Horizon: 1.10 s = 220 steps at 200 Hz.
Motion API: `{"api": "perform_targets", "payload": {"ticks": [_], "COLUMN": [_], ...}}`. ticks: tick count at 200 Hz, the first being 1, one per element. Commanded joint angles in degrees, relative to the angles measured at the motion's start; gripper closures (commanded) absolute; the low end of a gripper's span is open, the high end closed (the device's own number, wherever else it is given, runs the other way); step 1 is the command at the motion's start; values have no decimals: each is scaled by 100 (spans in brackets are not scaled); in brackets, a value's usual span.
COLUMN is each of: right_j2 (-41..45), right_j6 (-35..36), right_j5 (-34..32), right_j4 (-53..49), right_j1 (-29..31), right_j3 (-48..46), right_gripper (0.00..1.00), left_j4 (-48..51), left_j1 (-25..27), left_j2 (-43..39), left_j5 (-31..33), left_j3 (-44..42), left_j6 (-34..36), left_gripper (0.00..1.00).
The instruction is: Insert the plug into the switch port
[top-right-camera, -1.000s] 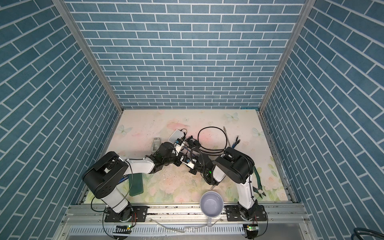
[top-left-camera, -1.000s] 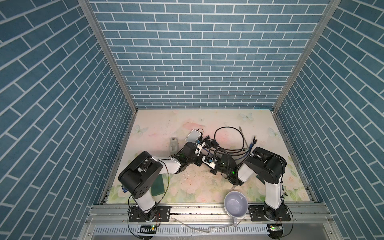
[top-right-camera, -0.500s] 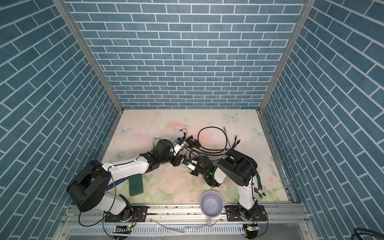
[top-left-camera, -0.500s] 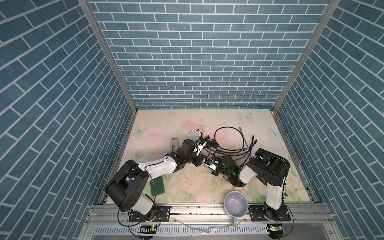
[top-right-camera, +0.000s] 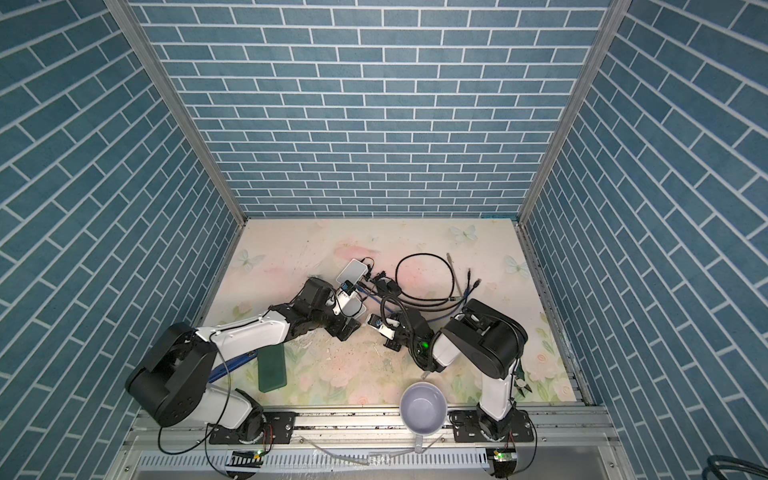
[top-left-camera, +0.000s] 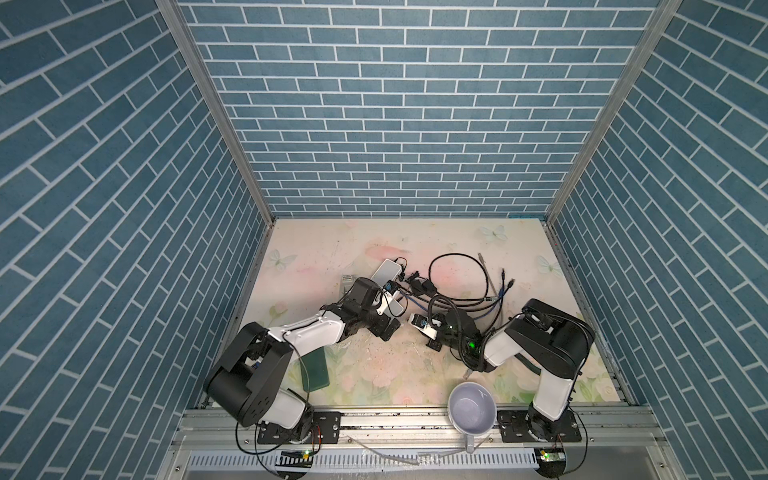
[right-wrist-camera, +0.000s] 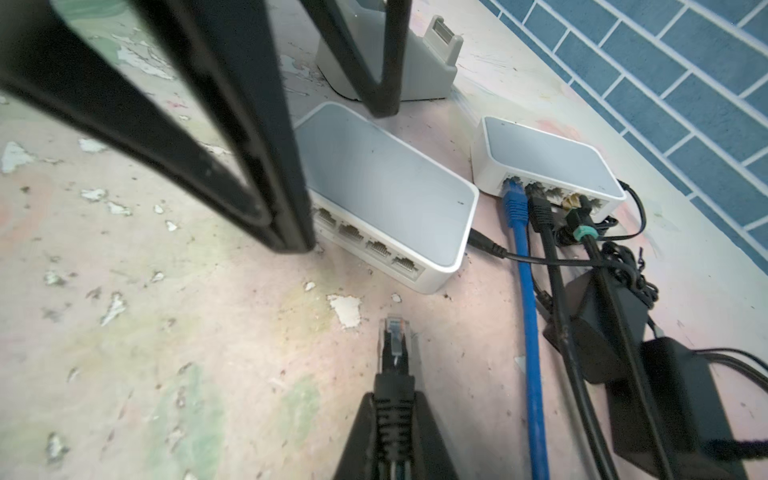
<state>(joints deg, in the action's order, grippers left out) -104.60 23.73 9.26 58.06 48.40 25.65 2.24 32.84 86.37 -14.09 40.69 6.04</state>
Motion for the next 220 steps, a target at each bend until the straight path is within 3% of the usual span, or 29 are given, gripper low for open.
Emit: {"api": "perform_targets", "payload": {"ticks": [1, 50, 93, 156, 220], "right_j2": [374, 1106, 1526, 1732, 1733], "right_j6": [-158, 3, 109, 206, 203], "right_j5": [93, 508, 849, 1174, 1342], "right_j4": [-273, -1090, -1586, -1667, -1597], "right_j1": [-84, -258, -430, -593, -674], "right_j3": [-87, 9, 115, 108, 91], "right_gripper": [100, 100, 100, 100, 100], "left_j4": [613, 1065, 1410, 2574, 2882], "left_j1": [-84, -94, -97, -9, 205], "left_j2": [418, 964, 751, 1143, 1479], "left_j5": [-93, 136, 705, 917, 1048], "left_j3": [516, 1014, 1229, 1904, 2011], "left_j6": [-118, -188, -331, 254, 696], "left_gripper": [0, 0, 0, 0, 0]}}
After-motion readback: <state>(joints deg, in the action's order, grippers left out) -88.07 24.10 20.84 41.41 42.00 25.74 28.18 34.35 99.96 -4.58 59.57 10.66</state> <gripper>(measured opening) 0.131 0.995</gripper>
